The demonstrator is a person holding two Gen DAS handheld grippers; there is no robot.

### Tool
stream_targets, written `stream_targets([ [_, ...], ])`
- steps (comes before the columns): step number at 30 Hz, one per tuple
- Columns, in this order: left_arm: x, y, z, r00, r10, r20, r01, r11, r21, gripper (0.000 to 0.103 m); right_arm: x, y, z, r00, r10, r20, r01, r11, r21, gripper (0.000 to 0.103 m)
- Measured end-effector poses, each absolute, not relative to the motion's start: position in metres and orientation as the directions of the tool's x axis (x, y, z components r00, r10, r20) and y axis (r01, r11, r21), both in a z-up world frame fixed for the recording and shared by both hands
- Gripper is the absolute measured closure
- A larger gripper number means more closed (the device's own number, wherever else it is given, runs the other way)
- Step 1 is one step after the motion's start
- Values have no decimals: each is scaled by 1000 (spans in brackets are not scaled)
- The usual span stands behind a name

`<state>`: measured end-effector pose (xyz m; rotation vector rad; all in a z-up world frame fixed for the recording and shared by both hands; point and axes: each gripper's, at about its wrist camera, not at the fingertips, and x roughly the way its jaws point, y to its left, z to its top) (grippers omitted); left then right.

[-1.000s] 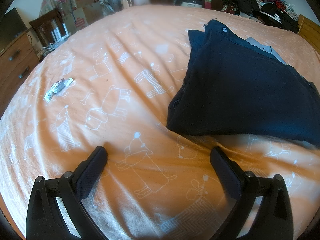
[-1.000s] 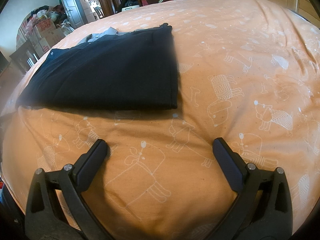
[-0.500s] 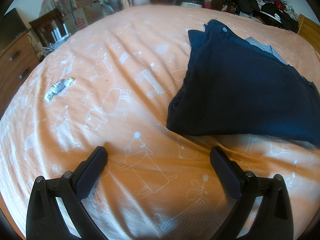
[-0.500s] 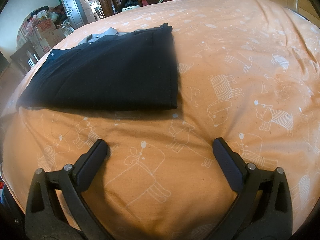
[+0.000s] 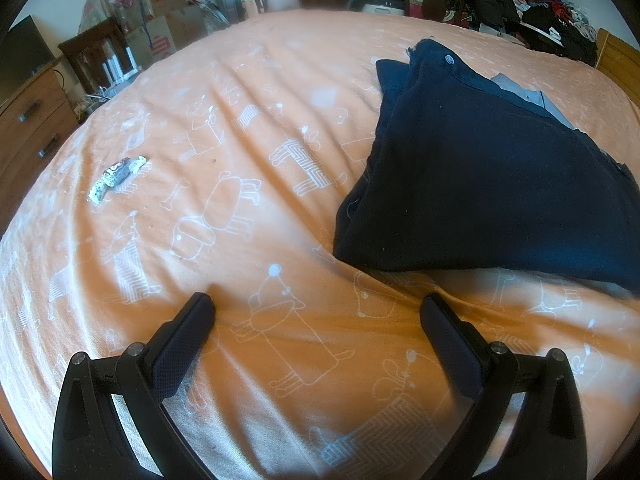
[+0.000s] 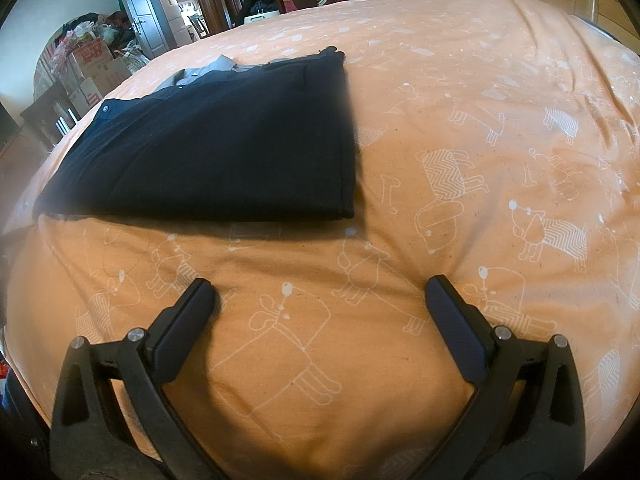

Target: Fold small clothes

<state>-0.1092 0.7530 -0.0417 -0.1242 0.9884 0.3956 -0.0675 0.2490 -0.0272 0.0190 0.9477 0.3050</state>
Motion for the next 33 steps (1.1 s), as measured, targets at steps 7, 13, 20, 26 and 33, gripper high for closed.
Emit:
stream_targets([
  [7, -109, 753, -42, 485, 268, -832, -380, 922, 76, 0, -67, 247, -27, 544, 266, -796, -249, 957, 149, 0],
  [13, -109, 753, -42, 485, 268, -832, -380, 922, 76, 0, -68, 249, -27, 544, 267, -795, -248, 957, 152, 0],
  [20, -109, 752, -42, 485, 269, -832, -380, 922, 76, 0, -69, 252, -26, 544, 269, -795, -248, 957, 154, 0],
  [26, -109, 752, -42, 485, 269, -832, -380, 922, 76, 0, -71, 253, -25, 544, 271, -794, -247, 956, 157, 0],
  [33, -109, 751, -42, 485, 269, -832, -380, 922, 76, 0, -73, 255, -25, 544, 276, -793, -246, 955, 164, 0],
])
